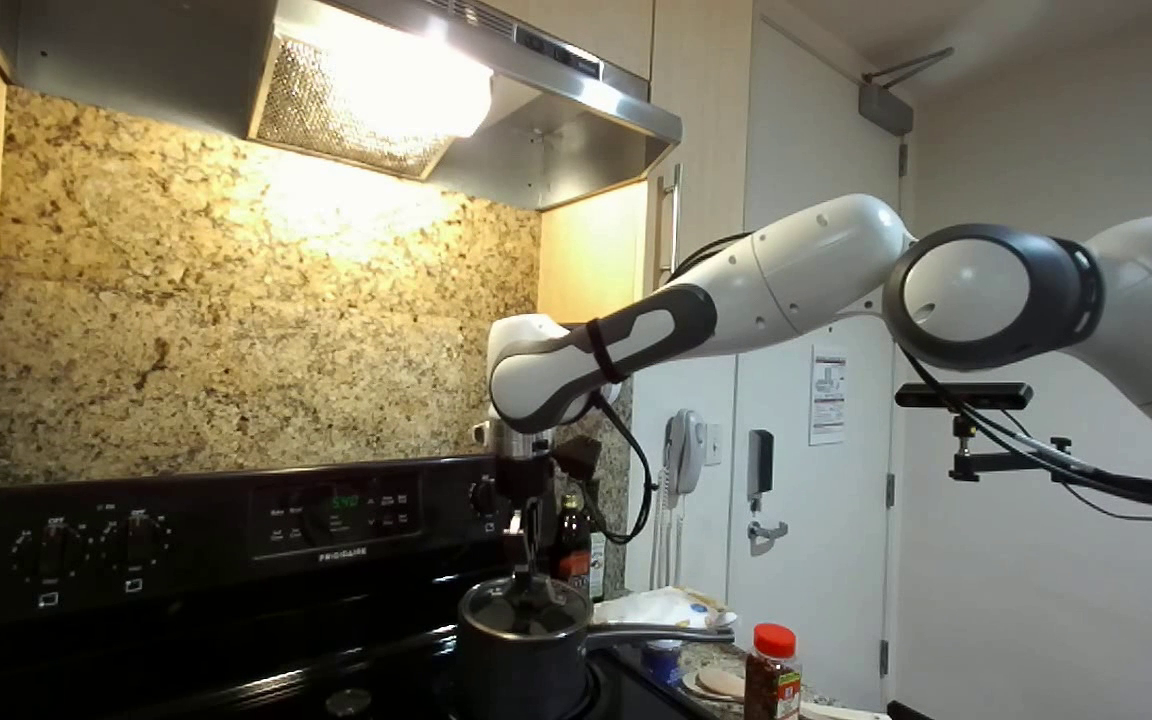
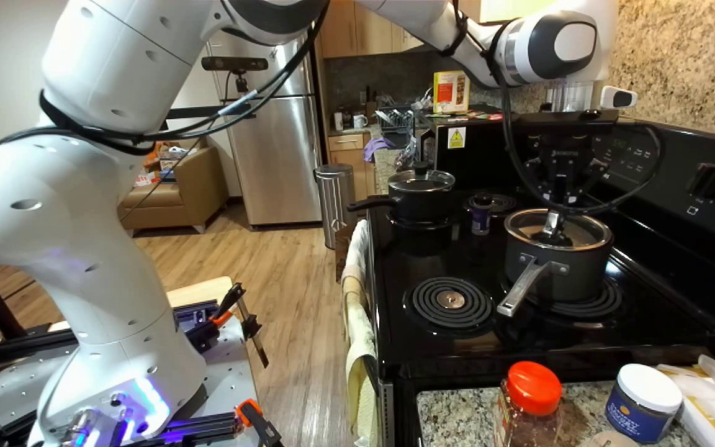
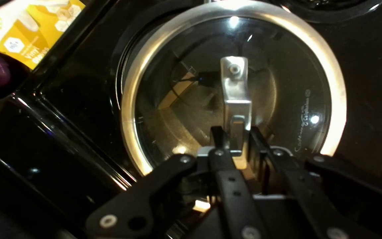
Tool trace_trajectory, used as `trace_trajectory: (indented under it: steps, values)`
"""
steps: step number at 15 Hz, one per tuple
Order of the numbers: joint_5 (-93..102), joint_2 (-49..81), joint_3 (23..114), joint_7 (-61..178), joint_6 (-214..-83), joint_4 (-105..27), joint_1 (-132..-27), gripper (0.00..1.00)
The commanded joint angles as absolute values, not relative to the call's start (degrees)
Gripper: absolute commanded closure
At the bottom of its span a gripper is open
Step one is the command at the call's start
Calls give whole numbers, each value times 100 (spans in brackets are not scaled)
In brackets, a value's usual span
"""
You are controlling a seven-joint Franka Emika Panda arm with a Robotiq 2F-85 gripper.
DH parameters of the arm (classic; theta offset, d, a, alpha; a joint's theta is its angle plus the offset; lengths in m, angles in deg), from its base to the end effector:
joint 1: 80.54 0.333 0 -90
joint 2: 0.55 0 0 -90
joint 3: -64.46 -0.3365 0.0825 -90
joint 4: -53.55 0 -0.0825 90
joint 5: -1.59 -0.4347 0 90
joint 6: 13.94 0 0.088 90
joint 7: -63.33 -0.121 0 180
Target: Take the lid from the stove and put it on the right black pot
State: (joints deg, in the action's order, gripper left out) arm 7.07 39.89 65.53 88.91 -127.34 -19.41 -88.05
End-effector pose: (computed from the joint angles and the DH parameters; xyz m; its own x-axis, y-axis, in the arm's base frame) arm 0.7914 -0.1233 0.3181 0.9427 0.3305 -0.0449 0.3333 -0.9386 0.0890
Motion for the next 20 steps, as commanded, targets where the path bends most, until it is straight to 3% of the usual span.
trace_trajectory:
  steps: [1, 20]
  values:
    - [907, 4085, 6545, 9061, -12737, -1701, -8798, 95]
    - [765, 4166, 6438, 9179, -11796, -1057, -8881, 95]
